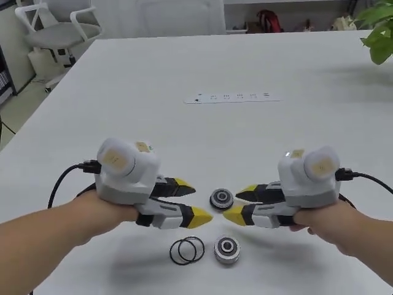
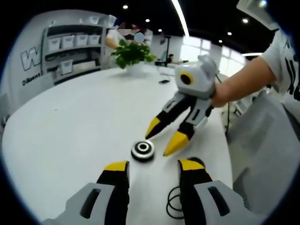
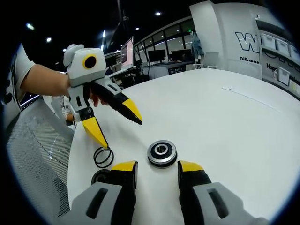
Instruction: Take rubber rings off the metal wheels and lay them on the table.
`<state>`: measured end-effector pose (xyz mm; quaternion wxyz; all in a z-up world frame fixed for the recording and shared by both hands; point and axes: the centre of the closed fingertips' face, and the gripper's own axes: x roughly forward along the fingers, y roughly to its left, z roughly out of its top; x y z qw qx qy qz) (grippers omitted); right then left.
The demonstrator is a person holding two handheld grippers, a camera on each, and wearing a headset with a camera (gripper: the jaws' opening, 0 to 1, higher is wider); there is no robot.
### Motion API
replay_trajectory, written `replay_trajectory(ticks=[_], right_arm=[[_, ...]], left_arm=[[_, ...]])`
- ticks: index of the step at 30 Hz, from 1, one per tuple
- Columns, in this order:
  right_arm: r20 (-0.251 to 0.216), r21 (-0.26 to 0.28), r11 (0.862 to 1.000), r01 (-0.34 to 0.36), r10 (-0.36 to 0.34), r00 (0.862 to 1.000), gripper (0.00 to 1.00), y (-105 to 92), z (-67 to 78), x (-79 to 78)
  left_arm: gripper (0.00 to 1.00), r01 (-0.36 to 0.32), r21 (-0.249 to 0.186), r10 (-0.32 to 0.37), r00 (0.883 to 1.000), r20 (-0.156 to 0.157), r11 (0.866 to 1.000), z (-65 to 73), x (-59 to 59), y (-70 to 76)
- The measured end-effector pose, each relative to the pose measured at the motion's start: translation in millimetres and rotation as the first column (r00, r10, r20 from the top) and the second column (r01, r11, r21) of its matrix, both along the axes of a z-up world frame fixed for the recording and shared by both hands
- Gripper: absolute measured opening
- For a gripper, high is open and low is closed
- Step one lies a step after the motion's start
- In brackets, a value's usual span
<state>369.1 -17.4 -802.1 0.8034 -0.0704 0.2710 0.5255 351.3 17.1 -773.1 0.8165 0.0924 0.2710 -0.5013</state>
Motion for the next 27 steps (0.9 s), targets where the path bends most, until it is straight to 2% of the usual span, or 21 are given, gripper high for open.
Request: replay_trajectory(ticks=[12, 17, 27], right_arm=[[0.007, 0.003, 1.000, -0.020, 0.020, 1.000, 0.31, 2.5, 0.1, -2.6], [0.006, 0.003, 1.000, -0.026, 0.026, 1.000, 0.31, 2.3, -1.0, -3.4], [0.010, 0.005, 0.999, -0.038, 0.038, 0.999, 0.32, 2.5, -0.8, -4.2]], left_arm=[[0.36, 0.008, -0.002, -0.008, 1.000, -0.012, 1.000, -6.4, 11.3, -14.6], [0.34, 0.013, 0.001, -0.013, 1.000, -0.007, 1.000, -6.5, 14.5, -20.5], [0.30, 0.038, 0.026, -0.037, 0.999, -0.008, 0.999, -13.8, 21.1, -28.8]])
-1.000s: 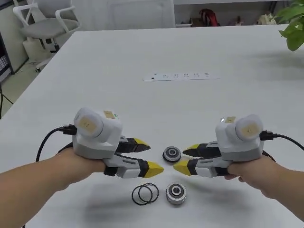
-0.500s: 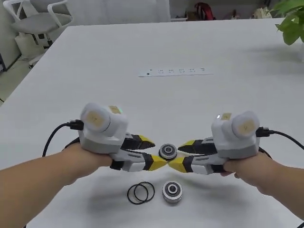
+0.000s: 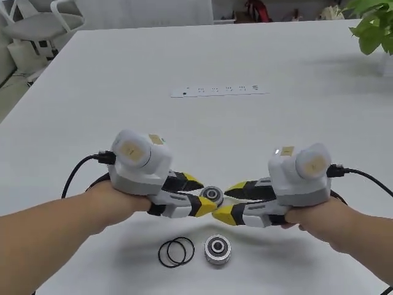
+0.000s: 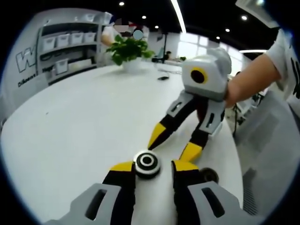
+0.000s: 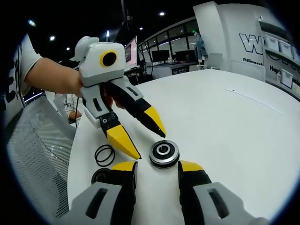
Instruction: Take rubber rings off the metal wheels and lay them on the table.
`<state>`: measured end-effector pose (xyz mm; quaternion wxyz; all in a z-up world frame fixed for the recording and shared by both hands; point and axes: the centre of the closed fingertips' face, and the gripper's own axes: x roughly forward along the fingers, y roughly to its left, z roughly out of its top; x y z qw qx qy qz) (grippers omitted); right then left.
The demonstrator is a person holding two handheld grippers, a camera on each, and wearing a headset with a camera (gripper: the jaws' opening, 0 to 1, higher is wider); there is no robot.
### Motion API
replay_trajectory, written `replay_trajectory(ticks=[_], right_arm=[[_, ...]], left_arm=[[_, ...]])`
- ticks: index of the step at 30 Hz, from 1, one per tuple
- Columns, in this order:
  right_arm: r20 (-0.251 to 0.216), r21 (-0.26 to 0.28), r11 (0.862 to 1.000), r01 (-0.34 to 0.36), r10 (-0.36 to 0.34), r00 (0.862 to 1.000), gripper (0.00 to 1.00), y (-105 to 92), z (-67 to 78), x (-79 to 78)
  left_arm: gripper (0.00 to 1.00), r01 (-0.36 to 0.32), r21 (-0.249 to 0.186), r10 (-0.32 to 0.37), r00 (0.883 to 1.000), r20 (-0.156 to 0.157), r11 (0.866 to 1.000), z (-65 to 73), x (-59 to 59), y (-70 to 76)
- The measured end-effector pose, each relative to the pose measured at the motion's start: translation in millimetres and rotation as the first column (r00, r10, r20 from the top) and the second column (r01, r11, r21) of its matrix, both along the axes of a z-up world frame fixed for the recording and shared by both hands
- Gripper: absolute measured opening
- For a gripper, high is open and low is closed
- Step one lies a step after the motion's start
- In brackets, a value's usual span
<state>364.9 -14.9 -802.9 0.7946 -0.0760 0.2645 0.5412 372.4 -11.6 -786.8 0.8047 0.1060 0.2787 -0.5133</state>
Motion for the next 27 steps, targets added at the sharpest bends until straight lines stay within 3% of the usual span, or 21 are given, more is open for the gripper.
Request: replay_trajectory(ticks=[7, 11, 15, 20, 27], right_arm=[[-0.002, -0.001, 1.000, 0.004, -0.004, 1.000, 0.32, -0.6, -1.0, 1.8], [-0.006, 0.000, 1.000, 0.007, -0.007, 1.000, 0.32, -0.9, -2.7, 1.4], [-0.004, 0.002, 1.000, 0.012, -0.012, 1.000, 0.32, -0.9, -2.8, 2.1], [0.002, 0.012, 1.000, 0.029, -0.029, 1.000, 0.32, 0.6, -1.9, 4.6], [0.010, 0.029, 0.997, 0.074, -0.075, 0.997, 0.32, 8.4, -1.7, 13.0]], left_arm=[[0.25, 0.011, 0.036, -0.012, 1.000, 0.017, 0.999, -7.6, 4.2, -2.4], [0.21, -0.001, 0.030, 0.000, 1.000, 0.016, 1.000, -7.8, 5.6, -4.1], [0.14, -0.015, 0.061, 0.011, 0.998, 0.058, 0.998, -9.0, 11.9, -2.8], [0.14, -0.009, 0.071, 0.003, 0.997, 0.079, 0.997, -8.9, 11.9, -3.6], [0.14, -0.019, 0.068, 0.014, 0.997, 0.078, 0.998, -8.5, 12.2, -2.8]])
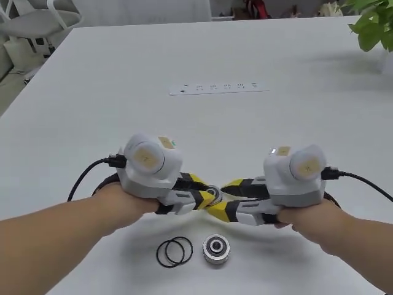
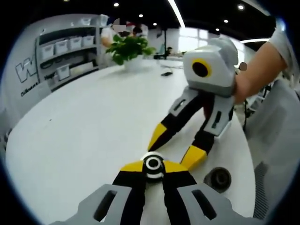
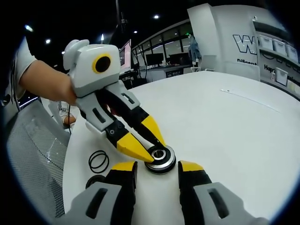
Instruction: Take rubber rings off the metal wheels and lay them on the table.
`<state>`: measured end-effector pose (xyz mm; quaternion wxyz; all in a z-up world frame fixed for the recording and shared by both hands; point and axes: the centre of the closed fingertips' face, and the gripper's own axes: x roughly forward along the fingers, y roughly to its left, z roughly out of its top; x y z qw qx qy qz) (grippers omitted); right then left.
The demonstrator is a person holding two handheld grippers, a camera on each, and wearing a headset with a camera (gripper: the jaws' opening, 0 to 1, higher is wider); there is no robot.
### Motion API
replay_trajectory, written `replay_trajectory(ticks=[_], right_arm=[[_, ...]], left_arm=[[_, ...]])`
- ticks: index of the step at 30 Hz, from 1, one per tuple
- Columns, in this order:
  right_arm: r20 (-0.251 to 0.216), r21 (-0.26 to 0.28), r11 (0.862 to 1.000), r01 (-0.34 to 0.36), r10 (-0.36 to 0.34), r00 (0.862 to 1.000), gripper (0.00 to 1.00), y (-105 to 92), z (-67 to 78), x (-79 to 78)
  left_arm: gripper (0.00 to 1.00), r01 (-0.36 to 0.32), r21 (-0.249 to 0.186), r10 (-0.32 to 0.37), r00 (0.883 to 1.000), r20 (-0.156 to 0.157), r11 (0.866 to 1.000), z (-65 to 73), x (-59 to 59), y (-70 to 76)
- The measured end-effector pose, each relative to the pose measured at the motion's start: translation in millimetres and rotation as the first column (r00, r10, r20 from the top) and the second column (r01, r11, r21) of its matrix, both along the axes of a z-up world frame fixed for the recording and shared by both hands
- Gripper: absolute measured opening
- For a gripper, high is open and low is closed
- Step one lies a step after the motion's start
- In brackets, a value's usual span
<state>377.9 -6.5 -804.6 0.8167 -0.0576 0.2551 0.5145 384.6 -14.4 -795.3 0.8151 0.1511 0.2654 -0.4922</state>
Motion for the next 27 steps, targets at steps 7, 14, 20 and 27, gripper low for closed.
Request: replay_trajectory(ticks=[7, 14, 20, 27], right_arm=[[0.009, -0.011, 1.000, 0.000, 0.000, 1.000, 0.30, 3.1, -4.2, 0.1], [0.021, -0.015, 1.000, 0.010, -0.010, 1.000, 0.24, -3.3, -3.7, 0.2], [0.036, -0.025, 1.000, 0.008, -0.007, 0.999, 0.22, -5.4, -3.5, -1.0], [0.046, -0.037, 0.999, 0.002, 0.000, 0.999, 0.20, -8.2, -3.4, -2.0]], left_arm=[[0.14, -0.008, 0.001, 0.008, 1.000, 0.003, 1.000, 0.0, 0.2, 0.1], [0.14, -0.011, 0.000, 0.011, 1.000, 0.002, 1.000, -0.2, -0.2, 0.4], [0.14, -0.012, 0.001, 0.012, 1.000, 0.003, 1.000, -0.5, -0.4, 0.5], [0.13, -0.013, 0.002, 0.013, 1.000, 0.004, 1.000, -0.8, -0.9, 0.4]])
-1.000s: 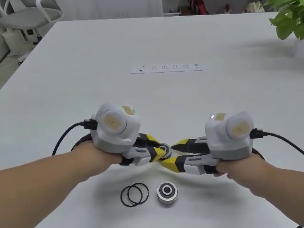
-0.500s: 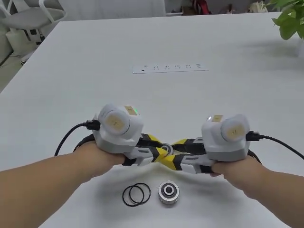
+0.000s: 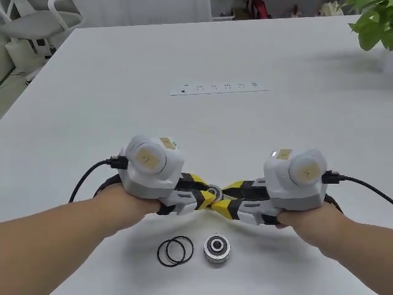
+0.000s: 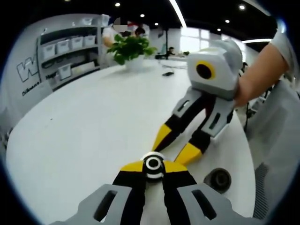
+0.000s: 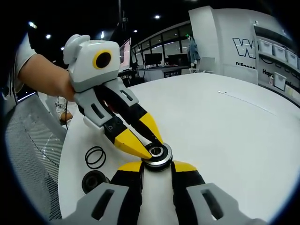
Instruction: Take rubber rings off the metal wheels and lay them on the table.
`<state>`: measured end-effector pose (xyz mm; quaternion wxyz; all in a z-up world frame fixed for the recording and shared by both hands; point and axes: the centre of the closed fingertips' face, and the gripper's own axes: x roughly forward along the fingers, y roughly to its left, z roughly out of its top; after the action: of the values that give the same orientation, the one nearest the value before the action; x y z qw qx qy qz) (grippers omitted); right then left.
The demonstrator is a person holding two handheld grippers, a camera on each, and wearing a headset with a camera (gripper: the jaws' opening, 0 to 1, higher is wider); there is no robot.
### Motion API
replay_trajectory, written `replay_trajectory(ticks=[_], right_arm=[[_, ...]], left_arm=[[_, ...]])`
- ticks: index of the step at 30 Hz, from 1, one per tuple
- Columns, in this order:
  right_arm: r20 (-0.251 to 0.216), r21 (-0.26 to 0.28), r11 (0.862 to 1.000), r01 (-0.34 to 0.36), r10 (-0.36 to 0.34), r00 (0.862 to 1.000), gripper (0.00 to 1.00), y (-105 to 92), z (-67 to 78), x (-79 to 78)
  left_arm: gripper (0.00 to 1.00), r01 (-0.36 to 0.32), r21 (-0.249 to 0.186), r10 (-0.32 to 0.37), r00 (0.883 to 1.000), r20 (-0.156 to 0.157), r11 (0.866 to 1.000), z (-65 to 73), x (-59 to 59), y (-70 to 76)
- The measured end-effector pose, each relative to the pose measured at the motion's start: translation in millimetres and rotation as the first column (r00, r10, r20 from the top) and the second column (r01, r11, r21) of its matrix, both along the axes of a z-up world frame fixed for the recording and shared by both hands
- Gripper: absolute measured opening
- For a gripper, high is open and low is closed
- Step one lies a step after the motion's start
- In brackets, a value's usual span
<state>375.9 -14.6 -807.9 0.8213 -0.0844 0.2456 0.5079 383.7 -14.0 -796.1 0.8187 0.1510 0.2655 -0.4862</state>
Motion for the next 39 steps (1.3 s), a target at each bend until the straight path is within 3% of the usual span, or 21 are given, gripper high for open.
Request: replay_trajectory(ticks=[9, 12, 20, 33, 35, 39], right_arm=[[0.013, -0.021, 1.000, -0.018, 0.018, 1.000, 0.14, -4.1, -0.4, -1.3], [0.009, -0.032, 0.999, -0.014, 0.014, 1.000, 0.07, -6.5, -2.9, -0.9], [-0.027, -0.015, 1.000, 0.013, -0.013, 1.000, 0.03, -7.4, -3.6, 1.2], [-0.109, 0.050, 0.996, 0.068, -0.063, 0.992, 0.00, -14.1, 1.5, 4.3], [-0.135, 0.069, 0.993, 0.092, -0.082, 0.988, 0.00, -14.4, 2.3, 5.3], [-0.216, 0.144, 0.973, 0.179, -0.146, 0.966, 0.00, -17.2, 5.3, 10.4]], left_arm=[[0.13, 0.001, 0.002, -0.001, 1.000, 0.001, 1.000, -0.3, 0.0, 0.3], [0.13, 0.000, 0.002, 0.000, 1.000, 0.000, 1.000, -0.3, -0.1, 0.2], [0.13, -0.007, 0.004, 0.007, 1.000, 0.003, 1.000, -0.1, 0.1, 0.2], [0.13, -0.015, 0.009, 0.015, 1.000, 0.004, 1.000, -0.3, 0.4, -0.7], [0.13, -0.017, 0.010, 0.017, 1.000, 0.004, 1.000, -0.3, 0.6, -0.7], [0.13, -0.021, 0.009, 0.021, 1.000, 0.002, 1.000, -0.5, 0.7, -0.7]])
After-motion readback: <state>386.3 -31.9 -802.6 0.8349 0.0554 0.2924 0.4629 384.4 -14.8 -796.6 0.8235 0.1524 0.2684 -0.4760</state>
